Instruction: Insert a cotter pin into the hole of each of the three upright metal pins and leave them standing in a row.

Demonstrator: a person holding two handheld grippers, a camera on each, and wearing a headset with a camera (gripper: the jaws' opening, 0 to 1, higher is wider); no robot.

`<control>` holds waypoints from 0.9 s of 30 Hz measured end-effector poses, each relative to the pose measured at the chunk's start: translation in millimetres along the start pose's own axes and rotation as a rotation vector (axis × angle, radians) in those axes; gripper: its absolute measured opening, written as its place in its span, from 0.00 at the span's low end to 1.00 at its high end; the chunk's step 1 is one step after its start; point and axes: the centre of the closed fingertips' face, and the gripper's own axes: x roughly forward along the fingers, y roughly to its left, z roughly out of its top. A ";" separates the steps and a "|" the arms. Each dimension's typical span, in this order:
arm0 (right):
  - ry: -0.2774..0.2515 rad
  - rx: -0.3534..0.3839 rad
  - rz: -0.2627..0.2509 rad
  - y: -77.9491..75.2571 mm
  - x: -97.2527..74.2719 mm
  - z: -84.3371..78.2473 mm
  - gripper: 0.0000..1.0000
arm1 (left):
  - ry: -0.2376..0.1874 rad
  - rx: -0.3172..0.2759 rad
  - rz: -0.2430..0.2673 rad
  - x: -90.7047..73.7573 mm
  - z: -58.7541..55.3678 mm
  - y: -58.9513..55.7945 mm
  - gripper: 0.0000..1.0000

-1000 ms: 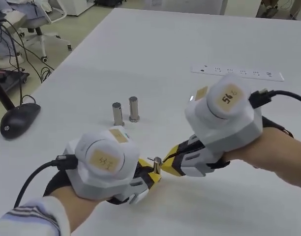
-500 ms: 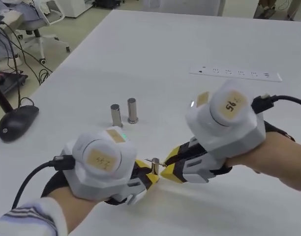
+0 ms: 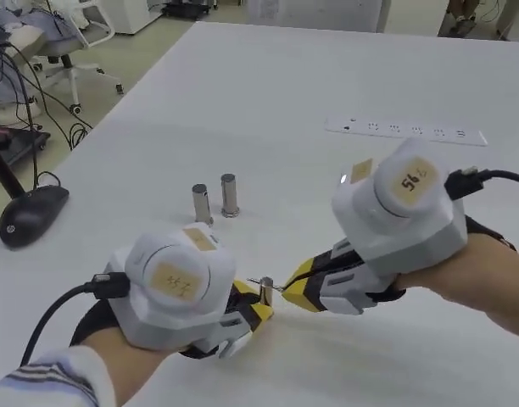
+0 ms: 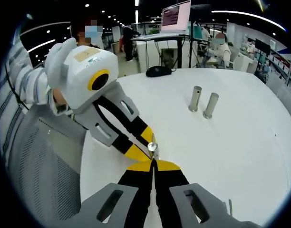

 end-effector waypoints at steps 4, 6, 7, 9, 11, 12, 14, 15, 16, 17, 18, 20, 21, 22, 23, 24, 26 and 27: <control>-0.004 0.007 0.000 0.3 1.9 2.3 0.03 | 0.000 -0.001 0.001 -0.1 -0.3 0.0 0.07; 0.000 0.009 0.000 0.3 3.0 2.1 0.03 | 0.000 -0.006 0.000 -0.1 -0.5 0.2 0.07; 0.001 0.009 0.000 0.5 3.2 2.0 0.03 | 0.000 -0.005 0.000 -0.1 -0.5 0.2 0.07; 0.001 0.007 0.000 0.8 3.4 2.0 0.03 | 0.001 -0.003 0.000 -0.3 -0.6 0.0 0.07; -0.002 0.005 -0.001 0.8 3.2 2.4 0.04 | 0.000 -0.004 0.000 -0.2 -0.4 0.2 0.07; -0.001 0.003 0.002 1.1 3.0 2.3 0.04 | 0.000 -0.008 0.001 -0.2 -0.5 0.6 0.07; -0.001 0.003 -0.001 0.6 2.6 1.9 0.05 | 0.000 -0.013 0.002 -0.3 -0.5 0.8 0.07; -0.003 0.002 -0.002 0.3 2.2 1.6 0.05 | 0.001 -0.016 0.001 -0.3 -0.6 0.9 0.07; -0.004 0.003 -0.003 0.2 2.0 1.5 0.06 | 0.001 -0.016 0.001 -0.4 -0.8 0.9 0.07; -0.007 0.006 -0.003 0.1 1.5 1.4 0.06 | 0.001 -0.014 0.001 -0.5 -0.8 1.2 0.07; -0.010 0.007 -0.004 -0.1 1.3 1.6 0.08 | 0.001 -0.014 0.001 -0.7 -1.0 1.2 0.07; -0.018 0.011 -0.005 -0.4 0.5 1.7 0.09 | 0.004 -0.016 -0.002 -1.1 -1.6 1.0 0.07; -0.023 0.011 -0.005 -0.3 0.3 1.8 0.09 | 0.007 -0.016 -0.002 -1.5 -2.3 1.1 0.07; -0.035 -0.001 -0.009 -0.6 0.2 2.6 0.10 | 0.008 -0.013 -0.003 -1.8 -2.8 1.3 0.08; -0.038 -0.006 -0.013 -0.9 0.2 2.8 0.11 | 0.010 -0.009 -0.001 -2.1 -3.5 2.0 0.09; -0.042 -0.009 -0.011 -0.4 0.4 3.0 0.11 | 0.012 -0.006 0.002 -2.6 -4.6 3.0 0.10; -0.049 -0.002 -0.008 0.6 0.8 3.8 0.11 | 0.012 -0.007 0.000 -3.3 -5.1 3.8 0.13; -0.053 0.001 -0.007 0.9 1.0 4.1 0.12 | 0.012 -0.009 -0.003 -3.6 -5.3 3.9 0.15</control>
